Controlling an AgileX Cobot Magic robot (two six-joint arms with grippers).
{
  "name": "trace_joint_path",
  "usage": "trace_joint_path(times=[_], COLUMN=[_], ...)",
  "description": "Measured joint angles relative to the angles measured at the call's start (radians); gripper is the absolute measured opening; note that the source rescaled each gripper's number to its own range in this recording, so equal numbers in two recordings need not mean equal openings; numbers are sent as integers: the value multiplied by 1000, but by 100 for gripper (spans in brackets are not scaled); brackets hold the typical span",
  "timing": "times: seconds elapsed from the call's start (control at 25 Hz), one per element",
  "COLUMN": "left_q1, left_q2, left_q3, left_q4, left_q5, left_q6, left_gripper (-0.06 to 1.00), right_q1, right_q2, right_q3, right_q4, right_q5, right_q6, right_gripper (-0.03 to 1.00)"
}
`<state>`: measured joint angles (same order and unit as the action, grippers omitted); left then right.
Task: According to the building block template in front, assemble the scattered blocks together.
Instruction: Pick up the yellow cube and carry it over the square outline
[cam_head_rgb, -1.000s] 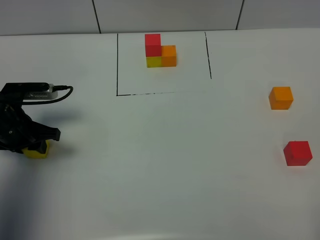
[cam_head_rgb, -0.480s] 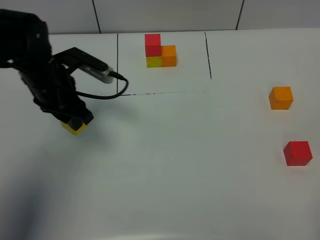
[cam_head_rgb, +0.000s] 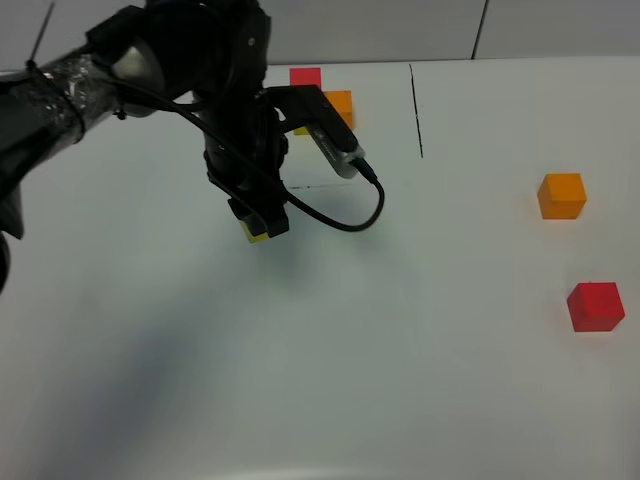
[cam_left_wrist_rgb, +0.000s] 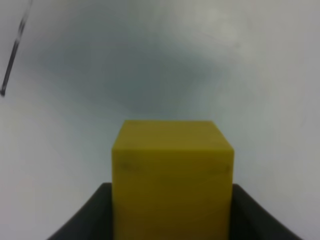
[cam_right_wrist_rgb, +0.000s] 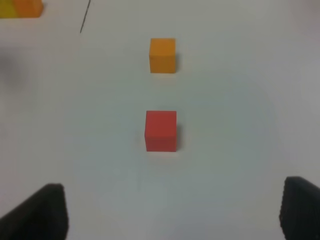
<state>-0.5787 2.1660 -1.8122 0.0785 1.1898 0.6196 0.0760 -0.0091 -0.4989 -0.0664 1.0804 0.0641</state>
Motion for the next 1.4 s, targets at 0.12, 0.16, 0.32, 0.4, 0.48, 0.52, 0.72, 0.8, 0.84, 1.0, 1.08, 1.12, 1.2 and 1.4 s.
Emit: trace_joint_path(times=[0.12,0.16,0.32,0.4,0.48,0.52,0.72,0.8,0.84,1.0,1.08,1.12,1.2,1.4], left_q1=[-42,-52,-70,-70,-70,-70,-70,-71,-71,-71,-71,-71,-71,-71], left_q2=[44,54,92,104,114,116,120,129,136,174,185,185,185,185], left_q3=[-47,-58,-68,-68,-68,-68,-68,-68,-68,-68,-69,-69,-69,-69], left_q4=[40,46,51,51,50,48,43,42,41,37,29,24,19,14], left_q5=[0,0,-21,-34,-40,-45,-64,-65,-65,-67,-67,-72,-80,-83], left_q6=[42,50,80,101,133,156,236,244,245,246,246,246,246,246], left_gripper=[20,20,20,20,20,20,20,20,20,20,20,20,20,20], right_q1=[0,0,0,0,0,0,0,0,0,0,0,0,0,0], right_q2=[0,0,0,0,0,0,0,0,0,0,0,0,0,0], right_q3=[0,0,0,0,0,0,0,0,0,0,0,0,0,0], right_q4=[0,0,0,0,0,0,0,0,0,0,0,0,0,0], right_q5=[-1,-1,-1,-1,-1,-1,-1,-1,-1,-1,-1,-1,-1,-1], right_q6=[0,0,0,0,0,0,0,0,0,0,0,0,0,0], right_gripper=[73,73,73,73,73,73,73,73,73,73,73,73,73,73])
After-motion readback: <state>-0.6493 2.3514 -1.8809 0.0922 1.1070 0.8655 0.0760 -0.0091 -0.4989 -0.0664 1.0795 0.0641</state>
